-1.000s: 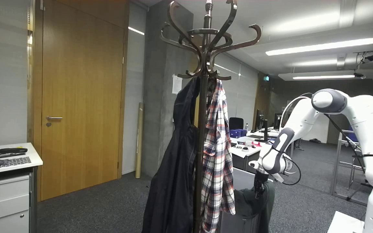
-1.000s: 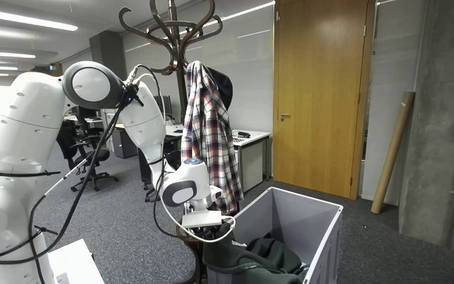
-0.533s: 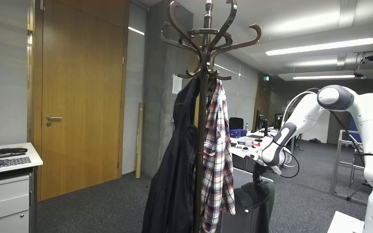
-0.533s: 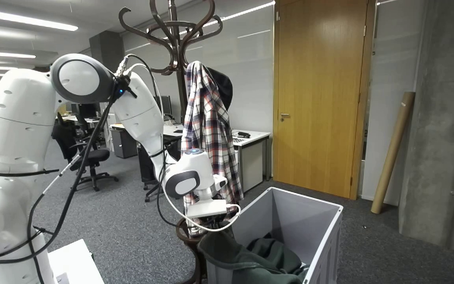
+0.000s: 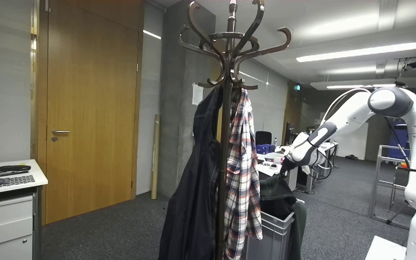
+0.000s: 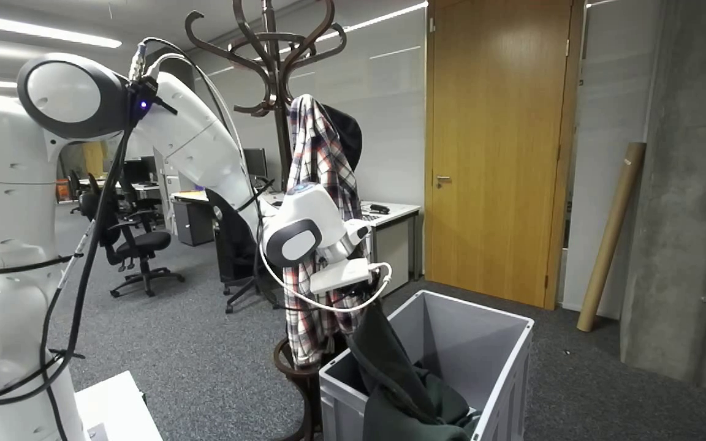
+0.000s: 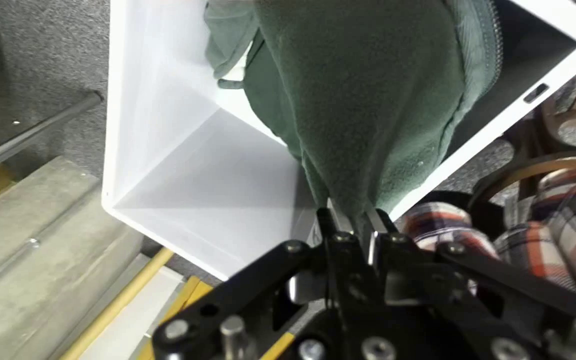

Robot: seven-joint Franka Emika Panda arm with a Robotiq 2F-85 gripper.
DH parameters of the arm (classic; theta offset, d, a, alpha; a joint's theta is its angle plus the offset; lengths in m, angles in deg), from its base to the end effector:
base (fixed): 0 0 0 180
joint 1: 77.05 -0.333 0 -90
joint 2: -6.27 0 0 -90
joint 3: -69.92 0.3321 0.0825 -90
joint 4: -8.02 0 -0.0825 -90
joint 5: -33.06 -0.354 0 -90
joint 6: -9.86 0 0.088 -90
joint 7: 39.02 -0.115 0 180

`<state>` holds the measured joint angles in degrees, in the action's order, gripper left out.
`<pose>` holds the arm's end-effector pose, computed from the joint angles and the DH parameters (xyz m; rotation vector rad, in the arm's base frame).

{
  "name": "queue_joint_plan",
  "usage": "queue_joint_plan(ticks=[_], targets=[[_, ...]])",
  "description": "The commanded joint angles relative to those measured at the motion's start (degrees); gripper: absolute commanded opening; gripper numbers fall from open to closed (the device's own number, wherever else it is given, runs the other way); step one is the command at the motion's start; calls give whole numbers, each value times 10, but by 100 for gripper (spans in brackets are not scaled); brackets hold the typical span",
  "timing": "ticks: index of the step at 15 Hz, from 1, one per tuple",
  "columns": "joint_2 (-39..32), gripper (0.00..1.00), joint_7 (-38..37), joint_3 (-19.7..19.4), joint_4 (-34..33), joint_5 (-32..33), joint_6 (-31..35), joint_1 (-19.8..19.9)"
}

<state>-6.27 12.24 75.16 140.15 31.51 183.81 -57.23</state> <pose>0.5388 -0.1437 0.3413 2.6890 0.8416 0.6410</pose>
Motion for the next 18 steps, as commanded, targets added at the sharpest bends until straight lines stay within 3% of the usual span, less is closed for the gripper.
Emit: queue_joint_plan(ticks=[1,2,3,5,7,8,9,12,14,18], targets=[[-24,2,-109,-69,-46,37,52,-51],[-33,2,-140,-101,-54,49,63,-78],[-40,33,-166,-131,-60,61,70,-103],[-53,40,-199,-178,-65,72,74,-146],[-55,56,-211,-204,-55,73,70,-176],[-52,63,-211,-209,-47,70,67,-185],[-41,72,-241,-187,-35,110,71,-159],[-11,93,-280,-177,-6,123,53,-148],[7,100,-308,-179,17,117,42,-139],[31,100,-364,-205,64,103,28,-109]])
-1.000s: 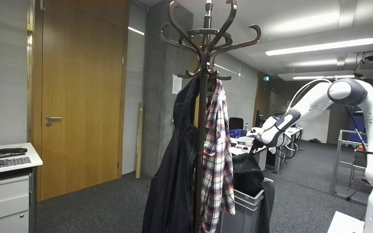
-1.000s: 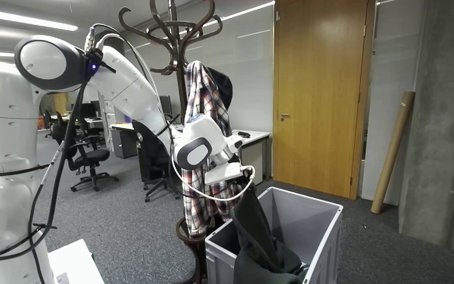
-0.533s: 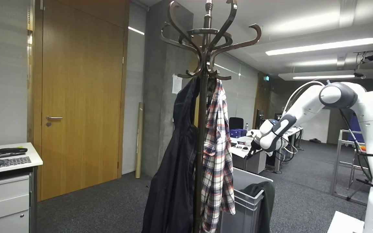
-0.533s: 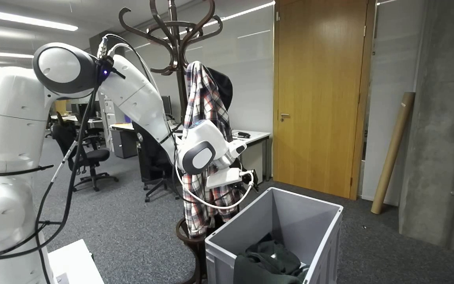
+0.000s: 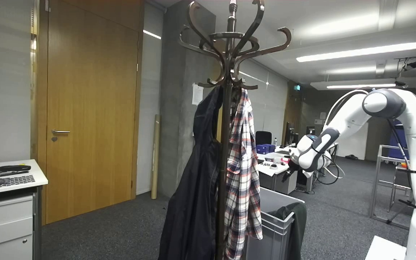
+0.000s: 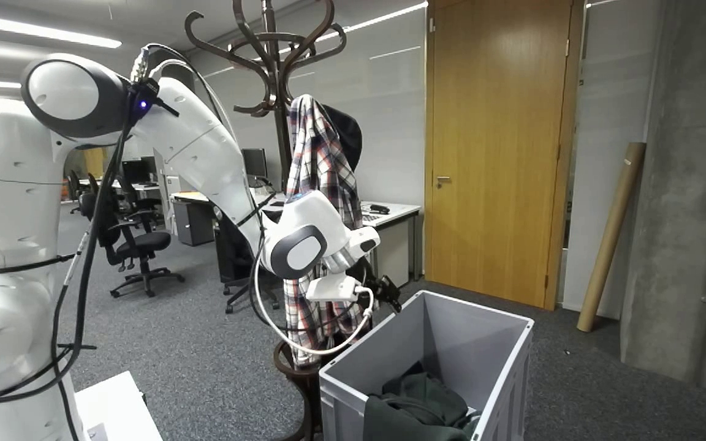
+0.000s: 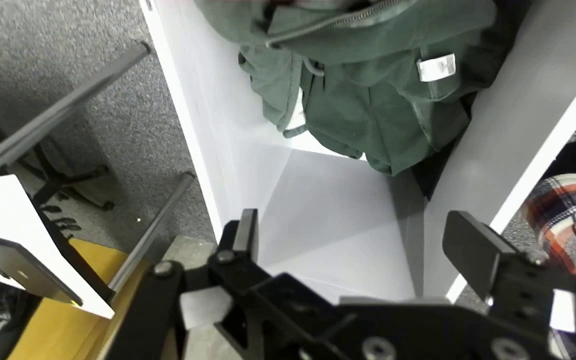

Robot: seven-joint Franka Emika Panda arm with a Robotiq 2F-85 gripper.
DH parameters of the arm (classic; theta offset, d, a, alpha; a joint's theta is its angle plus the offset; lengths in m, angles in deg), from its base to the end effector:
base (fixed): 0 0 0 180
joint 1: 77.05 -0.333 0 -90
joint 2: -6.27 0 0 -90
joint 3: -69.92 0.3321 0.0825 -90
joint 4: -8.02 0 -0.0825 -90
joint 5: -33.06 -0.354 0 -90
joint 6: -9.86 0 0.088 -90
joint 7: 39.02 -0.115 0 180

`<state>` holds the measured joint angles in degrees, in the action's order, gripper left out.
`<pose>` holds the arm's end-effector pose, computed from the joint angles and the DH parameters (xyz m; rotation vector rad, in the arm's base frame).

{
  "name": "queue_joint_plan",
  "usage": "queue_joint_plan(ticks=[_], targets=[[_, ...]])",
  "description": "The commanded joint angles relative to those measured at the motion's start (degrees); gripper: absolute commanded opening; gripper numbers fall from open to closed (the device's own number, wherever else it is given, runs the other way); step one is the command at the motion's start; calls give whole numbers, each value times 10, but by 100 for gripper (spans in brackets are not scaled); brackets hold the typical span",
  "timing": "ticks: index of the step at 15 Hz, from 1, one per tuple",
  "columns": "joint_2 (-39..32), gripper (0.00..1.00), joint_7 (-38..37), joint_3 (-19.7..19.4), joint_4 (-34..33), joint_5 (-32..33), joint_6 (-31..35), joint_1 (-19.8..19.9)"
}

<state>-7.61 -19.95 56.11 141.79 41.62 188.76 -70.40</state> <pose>0.5237 -0.1779 0.3305 2.7761 0.2049 0.6878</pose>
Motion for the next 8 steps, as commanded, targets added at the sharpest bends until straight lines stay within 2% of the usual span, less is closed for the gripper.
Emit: queue_joint_plan(ticks=[1,2,5,6,7,8], targets=[[50,100,-52,-10,59,-8,-29,36],[46,100,-70,-24,63,-6,-35,38],[34,100,-116,-26,70,-32,-54,60],[29,100,-133,-24,73,-45,-56,65],[32,100,-139,-5,79,-74,-60,78],[18,100,-125,-23,64,-36,-50,65]])
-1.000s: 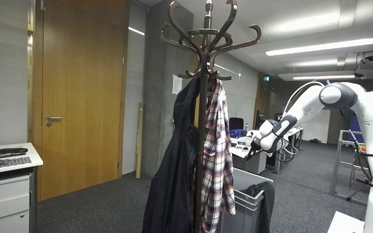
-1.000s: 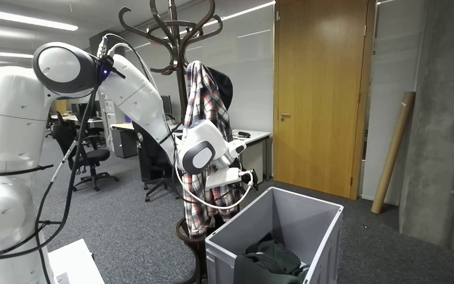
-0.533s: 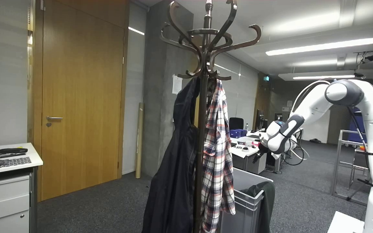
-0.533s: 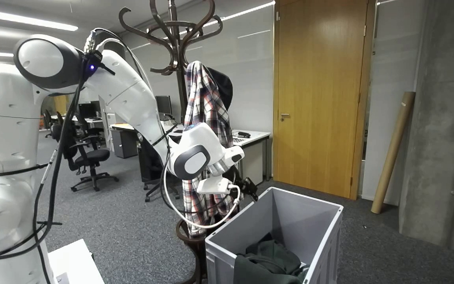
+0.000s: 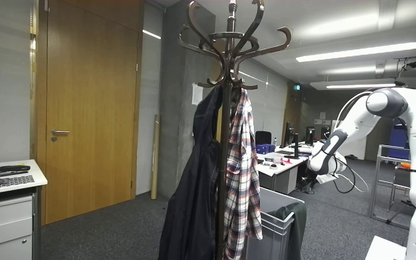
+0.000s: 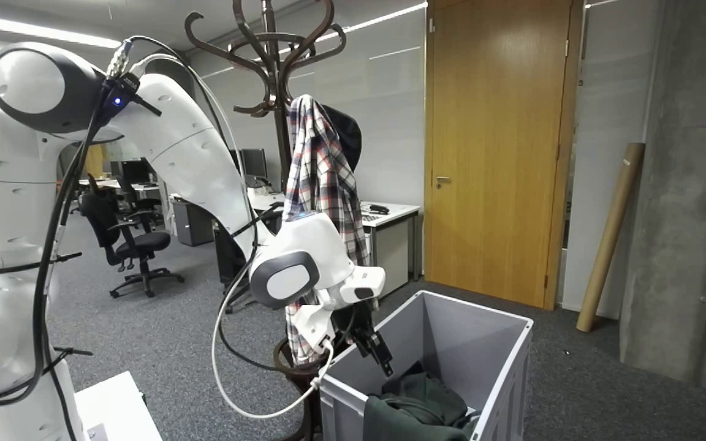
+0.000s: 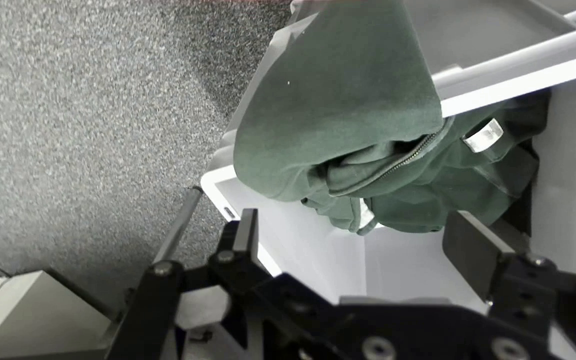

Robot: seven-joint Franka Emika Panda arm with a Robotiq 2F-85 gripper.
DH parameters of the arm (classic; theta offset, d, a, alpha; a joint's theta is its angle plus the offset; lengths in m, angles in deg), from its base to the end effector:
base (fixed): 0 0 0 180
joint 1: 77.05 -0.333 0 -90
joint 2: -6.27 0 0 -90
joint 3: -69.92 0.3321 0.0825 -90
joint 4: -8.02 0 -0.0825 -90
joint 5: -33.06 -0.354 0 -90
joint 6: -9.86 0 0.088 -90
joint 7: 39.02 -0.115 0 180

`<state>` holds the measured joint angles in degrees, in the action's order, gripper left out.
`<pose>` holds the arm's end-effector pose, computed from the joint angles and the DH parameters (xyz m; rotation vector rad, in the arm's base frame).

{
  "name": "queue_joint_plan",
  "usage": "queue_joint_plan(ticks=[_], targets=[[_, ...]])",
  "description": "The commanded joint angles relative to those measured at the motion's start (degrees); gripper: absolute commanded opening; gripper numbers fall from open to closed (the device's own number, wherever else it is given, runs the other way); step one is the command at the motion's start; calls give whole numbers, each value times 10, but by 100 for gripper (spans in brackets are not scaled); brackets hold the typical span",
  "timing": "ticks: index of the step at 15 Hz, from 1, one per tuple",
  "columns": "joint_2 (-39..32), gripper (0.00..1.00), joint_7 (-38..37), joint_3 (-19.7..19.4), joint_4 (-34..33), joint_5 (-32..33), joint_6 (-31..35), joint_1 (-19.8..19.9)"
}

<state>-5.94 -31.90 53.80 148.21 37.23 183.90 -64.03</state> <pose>0.4506 -0.2440 0.2940 2.8742 -0.4283 0.5008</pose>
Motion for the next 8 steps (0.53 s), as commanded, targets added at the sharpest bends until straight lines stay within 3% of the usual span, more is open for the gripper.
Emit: queue_joint_plan(ticks=[1,4,5,6,8], targets=[[-1,100,-6,2,1,5,-1,2],[-7,100,-14,-14,4,25,16,-13],[-28,100,-72,-80,-7,78,28,-71],[-62,100,-130,-132,-33,120,36,-104],[-106,100,-220,-216,-65,125,16,-193]])
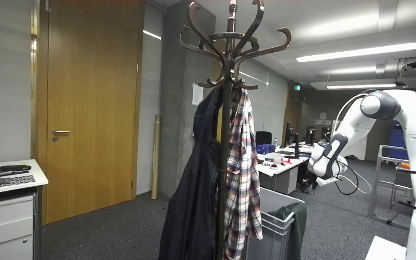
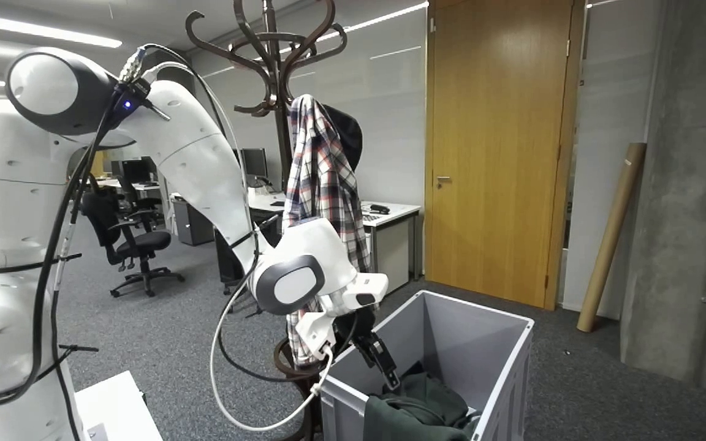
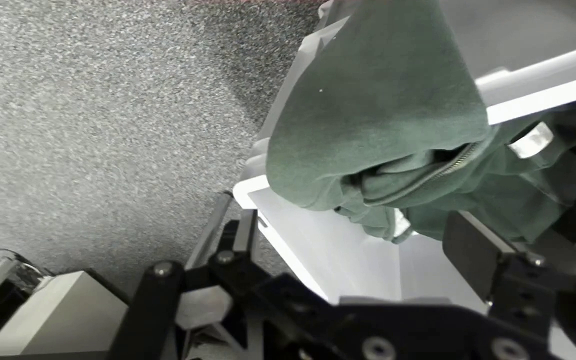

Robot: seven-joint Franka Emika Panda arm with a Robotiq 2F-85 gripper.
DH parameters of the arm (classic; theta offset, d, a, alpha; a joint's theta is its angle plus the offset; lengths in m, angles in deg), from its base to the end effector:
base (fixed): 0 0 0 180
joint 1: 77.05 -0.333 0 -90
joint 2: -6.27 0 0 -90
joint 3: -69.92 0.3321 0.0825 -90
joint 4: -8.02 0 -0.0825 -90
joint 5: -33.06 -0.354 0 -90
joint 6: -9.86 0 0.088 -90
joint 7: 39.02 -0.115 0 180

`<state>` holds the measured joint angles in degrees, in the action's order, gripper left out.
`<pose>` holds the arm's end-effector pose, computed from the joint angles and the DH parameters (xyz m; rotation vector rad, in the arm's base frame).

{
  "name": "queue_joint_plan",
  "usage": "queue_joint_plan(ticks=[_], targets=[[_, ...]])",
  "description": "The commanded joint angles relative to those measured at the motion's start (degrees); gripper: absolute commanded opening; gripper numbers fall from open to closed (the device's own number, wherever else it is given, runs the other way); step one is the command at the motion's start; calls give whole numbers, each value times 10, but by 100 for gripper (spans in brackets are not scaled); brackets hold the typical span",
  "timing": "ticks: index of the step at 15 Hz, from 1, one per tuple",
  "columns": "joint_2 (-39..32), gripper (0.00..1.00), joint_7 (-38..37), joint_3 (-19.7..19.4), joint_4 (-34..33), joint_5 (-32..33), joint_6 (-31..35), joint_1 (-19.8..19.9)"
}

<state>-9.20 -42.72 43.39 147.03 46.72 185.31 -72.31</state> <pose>0.4529 -0.2514 0.2825 2.7999 -0.4775 0.4670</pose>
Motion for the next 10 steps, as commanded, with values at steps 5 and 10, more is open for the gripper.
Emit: queue_joint_plan(ticks=[5,10], targets=[[-187,100,-285,-231,-96,-24,-76,-279],[-203,100,-317,-168,-124,-77,-167,-267]])
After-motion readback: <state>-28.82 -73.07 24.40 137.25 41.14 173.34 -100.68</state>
